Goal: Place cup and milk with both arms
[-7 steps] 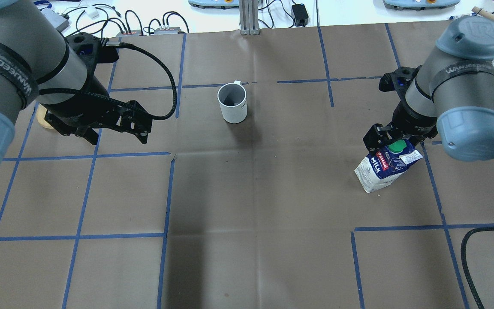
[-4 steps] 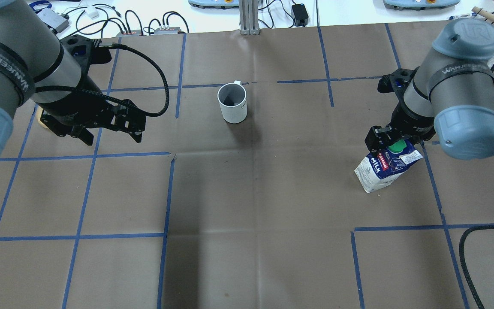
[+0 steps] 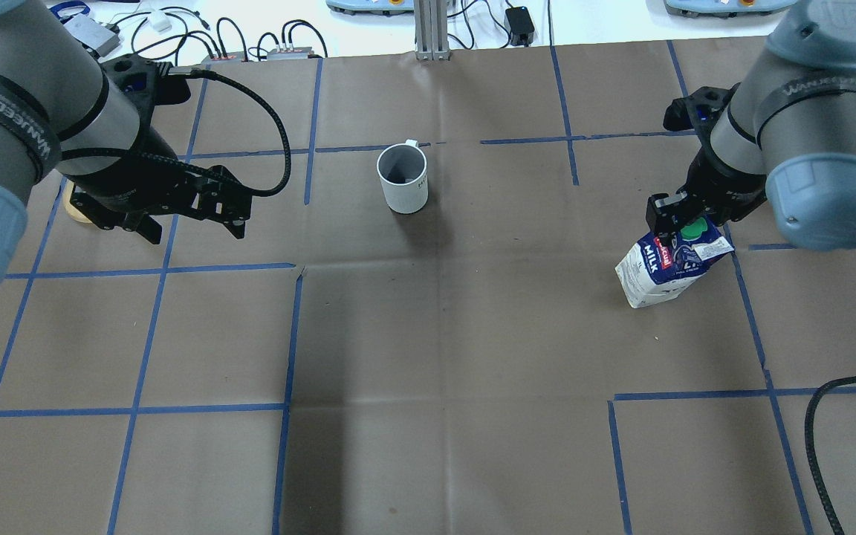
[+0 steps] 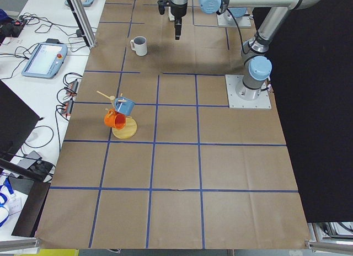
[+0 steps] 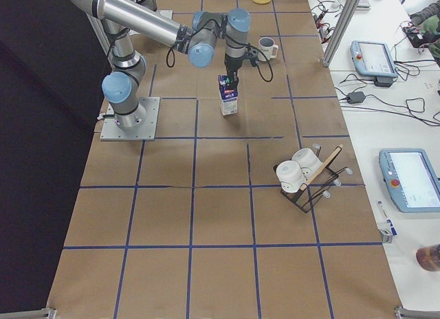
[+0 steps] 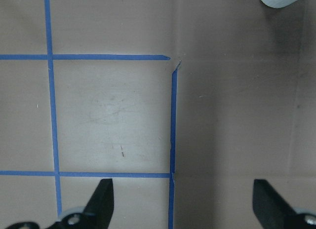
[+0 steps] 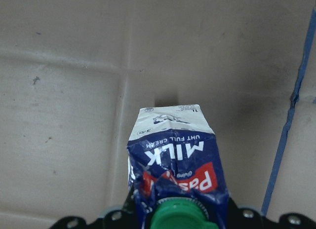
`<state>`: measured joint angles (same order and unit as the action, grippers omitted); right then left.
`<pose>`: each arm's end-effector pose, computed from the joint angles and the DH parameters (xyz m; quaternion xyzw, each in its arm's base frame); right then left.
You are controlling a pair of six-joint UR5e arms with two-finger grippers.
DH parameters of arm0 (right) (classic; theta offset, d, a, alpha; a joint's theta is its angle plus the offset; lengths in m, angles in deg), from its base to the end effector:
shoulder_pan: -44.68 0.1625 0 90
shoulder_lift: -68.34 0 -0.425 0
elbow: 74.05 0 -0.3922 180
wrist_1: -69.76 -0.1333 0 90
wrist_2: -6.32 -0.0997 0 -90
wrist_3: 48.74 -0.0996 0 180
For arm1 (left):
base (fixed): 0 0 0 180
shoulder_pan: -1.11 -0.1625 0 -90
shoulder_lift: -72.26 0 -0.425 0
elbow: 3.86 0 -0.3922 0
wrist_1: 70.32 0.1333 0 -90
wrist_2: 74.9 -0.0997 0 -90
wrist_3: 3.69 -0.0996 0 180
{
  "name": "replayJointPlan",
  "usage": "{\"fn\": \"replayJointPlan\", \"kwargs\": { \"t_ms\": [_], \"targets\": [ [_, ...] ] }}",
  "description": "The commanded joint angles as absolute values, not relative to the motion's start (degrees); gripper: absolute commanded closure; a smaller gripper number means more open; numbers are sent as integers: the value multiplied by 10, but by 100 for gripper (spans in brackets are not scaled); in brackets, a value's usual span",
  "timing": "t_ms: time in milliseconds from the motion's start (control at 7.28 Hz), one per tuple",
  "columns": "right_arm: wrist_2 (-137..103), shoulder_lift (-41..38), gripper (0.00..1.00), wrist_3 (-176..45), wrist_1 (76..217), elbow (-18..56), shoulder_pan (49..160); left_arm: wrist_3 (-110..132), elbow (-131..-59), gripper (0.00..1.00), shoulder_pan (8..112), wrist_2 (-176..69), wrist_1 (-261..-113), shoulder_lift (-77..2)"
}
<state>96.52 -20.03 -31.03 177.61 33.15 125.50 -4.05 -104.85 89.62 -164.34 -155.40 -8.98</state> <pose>0.0545 -0.4963 0.3595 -0.0744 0.9972 0.0087 0.0003 -0.1230 -0.4348 0.4725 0.0097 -0.9997 0.0235 0.0045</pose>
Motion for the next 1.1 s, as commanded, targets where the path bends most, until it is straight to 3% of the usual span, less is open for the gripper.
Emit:
{"fn": "replayJointPlan", "kwargs": {
  "t_ms": [0,275,962],
  "targets": [
    [960,-198,47,-336,1713,269,1256,-40,-1051,0,896,-1643,-1557,-85],
    [961,-143,46,-408,1660,161,1295,-41,-1052,0,896,-1643,-1557,-84],
    [958,156,45,-645,1562,-210,1458,-41,-1054,0,897,-1644,-1558,-82]
  ]
}}
